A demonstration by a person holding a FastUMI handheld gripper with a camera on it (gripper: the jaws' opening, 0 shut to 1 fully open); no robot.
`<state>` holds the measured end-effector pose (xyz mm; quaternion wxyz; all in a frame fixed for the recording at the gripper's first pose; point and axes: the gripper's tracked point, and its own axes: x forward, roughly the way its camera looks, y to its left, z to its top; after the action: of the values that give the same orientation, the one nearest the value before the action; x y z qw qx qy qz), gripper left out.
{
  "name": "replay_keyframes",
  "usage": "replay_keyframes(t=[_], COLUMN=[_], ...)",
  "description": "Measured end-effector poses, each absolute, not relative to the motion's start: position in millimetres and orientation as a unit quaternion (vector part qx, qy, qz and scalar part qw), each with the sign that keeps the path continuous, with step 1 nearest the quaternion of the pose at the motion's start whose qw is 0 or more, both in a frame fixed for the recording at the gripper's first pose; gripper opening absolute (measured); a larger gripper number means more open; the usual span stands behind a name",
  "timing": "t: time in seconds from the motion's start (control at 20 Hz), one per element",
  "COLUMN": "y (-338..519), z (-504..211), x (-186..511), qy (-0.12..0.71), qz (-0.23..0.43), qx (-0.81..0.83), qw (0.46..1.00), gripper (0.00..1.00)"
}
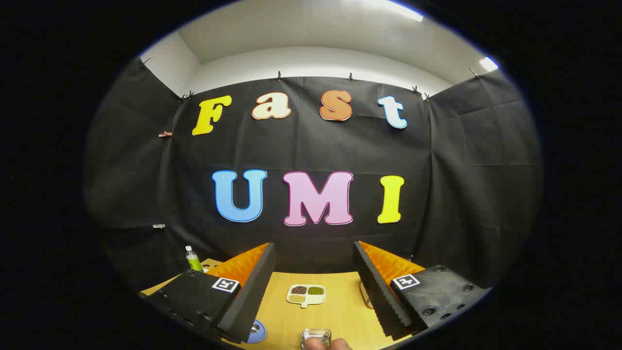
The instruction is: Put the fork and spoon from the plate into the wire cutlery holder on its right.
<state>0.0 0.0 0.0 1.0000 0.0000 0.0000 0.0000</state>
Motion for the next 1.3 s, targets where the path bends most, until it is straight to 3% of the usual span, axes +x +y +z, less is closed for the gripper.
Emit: replay_keyframes(t=[1.3], y=[86.7], z=[-100.9], x=[3.4], qy=[0.097], qz=[0.057], qx=[-0.011], qw=[0.994], gripper=[0.98])
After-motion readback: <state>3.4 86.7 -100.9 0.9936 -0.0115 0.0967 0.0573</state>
